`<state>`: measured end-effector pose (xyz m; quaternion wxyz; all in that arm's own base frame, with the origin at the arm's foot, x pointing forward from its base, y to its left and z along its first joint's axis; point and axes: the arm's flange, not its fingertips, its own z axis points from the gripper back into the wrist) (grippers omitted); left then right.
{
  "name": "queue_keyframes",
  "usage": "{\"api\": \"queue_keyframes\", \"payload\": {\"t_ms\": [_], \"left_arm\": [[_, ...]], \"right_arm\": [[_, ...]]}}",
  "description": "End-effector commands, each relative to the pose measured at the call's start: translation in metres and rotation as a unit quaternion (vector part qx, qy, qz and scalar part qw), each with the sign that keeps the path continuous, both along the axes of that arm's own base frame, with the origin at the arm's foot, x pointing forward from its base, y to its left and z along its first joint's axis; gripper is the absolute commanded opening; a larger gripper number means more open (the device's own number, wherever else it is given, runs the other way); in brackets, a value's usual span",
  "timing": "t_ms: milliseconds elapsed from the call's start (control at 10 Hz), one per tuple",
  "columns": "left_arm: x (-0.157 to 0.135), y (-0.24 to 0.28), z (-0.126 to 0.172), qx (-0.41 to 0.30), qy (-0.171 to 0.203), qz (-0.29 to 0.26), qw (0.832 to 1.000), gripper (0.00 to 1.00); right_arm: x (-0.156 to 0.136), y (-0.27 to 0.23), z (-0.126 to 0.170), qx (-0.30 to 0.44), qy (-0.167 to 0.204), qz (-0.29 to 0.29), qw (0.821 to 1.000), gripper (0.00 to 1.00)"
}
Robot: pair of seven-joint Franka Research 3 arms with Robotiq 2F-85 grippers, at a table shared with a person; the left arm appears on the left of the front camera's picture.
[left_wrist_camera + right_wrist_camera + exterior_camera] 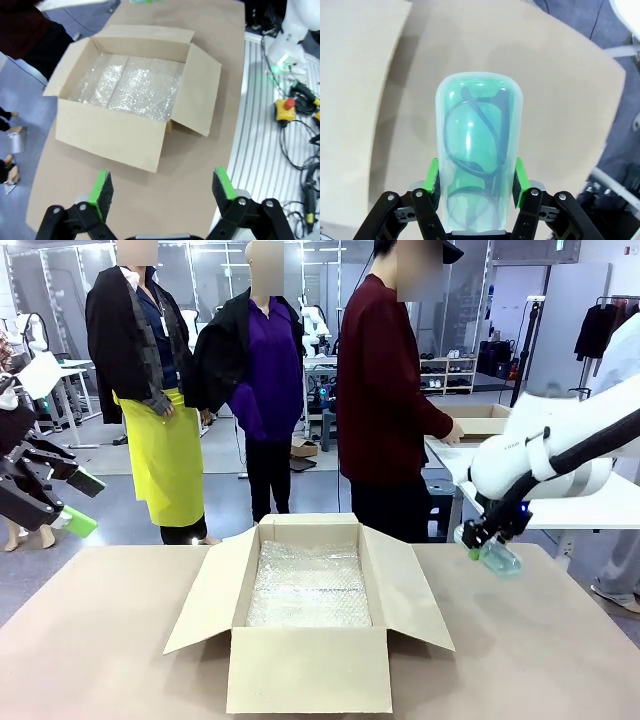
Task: Pack the glasses set securely to prepare it for shipping.
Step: Place the Glasses case inside the Package Box.
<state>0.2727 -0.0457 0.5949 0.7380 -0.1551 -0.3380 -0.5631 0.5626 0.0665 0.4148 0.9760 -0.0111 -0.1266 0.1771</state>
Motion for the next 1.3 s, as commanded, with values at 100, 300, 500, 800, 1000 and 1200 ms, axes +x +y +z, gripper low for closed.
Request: {"api": "queue_keyframes", "payload": {"t_ms": [100, 300, 500, 800, 1000, 1200], "left_arm": [[0.0, 0.001, 0.002, 0.002, -0.001, -0.01, 1.0, 1.0], [0.0, 0.001, 0.002, 0.002, -0.001, -0.01, 1.0, 1.0], [0.0, 0.001, 0.002, 0.002, -0.001, -0.01, 1.0, 1.0], [0.0, 0.001, 0.002, 0.002, -0.001, -0.01, 1.0, 1.0], [0.0, 0.001, 0.002, 0.002, -0.001, -0.01, 1.0, 1.0], [0.0, 0.001, 0.002, 0.002, -0.001, -0.01, 1.0, 1.0]], "right_arm": [[-0.026, 0.041, 0.04, -0.034, -0.023, 0.017, 0.999, 0.0], [-0.037, 0.068, 0.061, -0.029, -0.028, 0.073, 0.997, 0.0], [-0.05, 0.114, 0.098, -0.042, -0.007, 0.248, 0.968, 0.0], [-0.038, 0.205, 0.11, -0.046, 0.029, 0.401, 0.914, 0.0], [-0.031, 0.257, 0.096, -0.042, 0.042, 0.494, 0.868, 0.0], [-0.03, 0.31, 0.076, -0.036, 0.053, 0.538, 0.84, 0.0]]}}
